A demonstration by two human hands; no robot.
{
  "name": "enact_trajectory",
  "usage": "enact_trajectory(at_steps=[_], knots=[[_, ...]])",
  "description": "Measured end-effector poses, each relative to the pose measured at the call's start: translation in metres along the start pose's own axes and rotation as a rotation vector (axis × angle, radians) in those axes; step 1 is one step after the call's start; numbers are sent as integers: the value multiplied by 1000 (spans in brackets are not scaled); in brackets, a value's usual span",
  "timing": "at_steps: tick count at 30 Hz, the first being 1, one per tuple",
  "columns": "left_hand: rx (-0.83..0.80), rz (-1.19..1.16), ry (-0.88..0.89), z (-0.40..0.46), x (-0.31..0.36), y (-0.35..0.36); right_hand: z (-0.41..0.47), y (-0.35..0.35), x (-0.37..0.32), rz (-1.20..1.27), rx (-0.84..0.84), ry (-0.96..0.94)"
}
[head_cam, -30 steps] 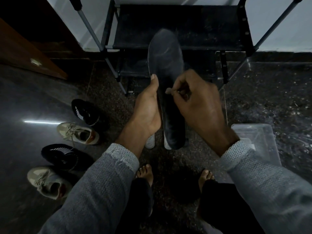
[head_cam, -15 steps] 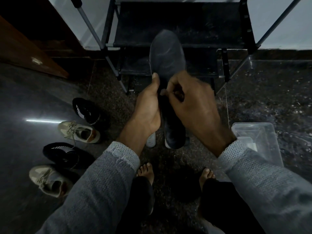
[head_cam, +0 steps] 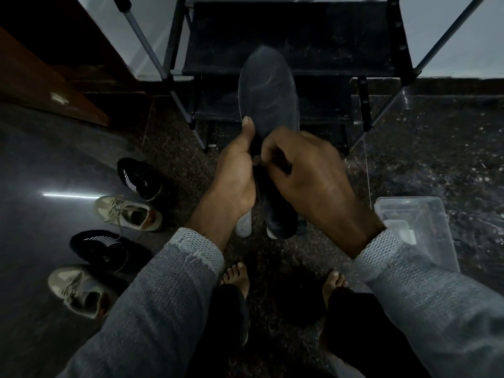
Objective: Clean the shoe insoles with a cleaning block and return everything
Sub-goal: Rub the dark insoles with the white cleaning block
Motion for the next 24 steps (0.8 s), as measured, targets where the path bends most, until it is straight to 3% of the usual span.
enact_trajectory(at_steps=[3,9,24], knots=[[-20,-20,-31,0,1,0,0,-3,4,103,-23,80],[-77,-66,-46,1,3,1,-1,-19,26,475,187,330],[-139,4,-4,6,-8,5,5,-25,37,529,369,383]])
Point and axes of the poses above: each hand's wrist, its own z-axis towards the middle knuckle, its own y-axis out of the palm, x = y × z, the point moved 3 cm from there along z, towards the middle knuckle, and after that the axes turned 8 degrees about z, right-handed, at the moved point
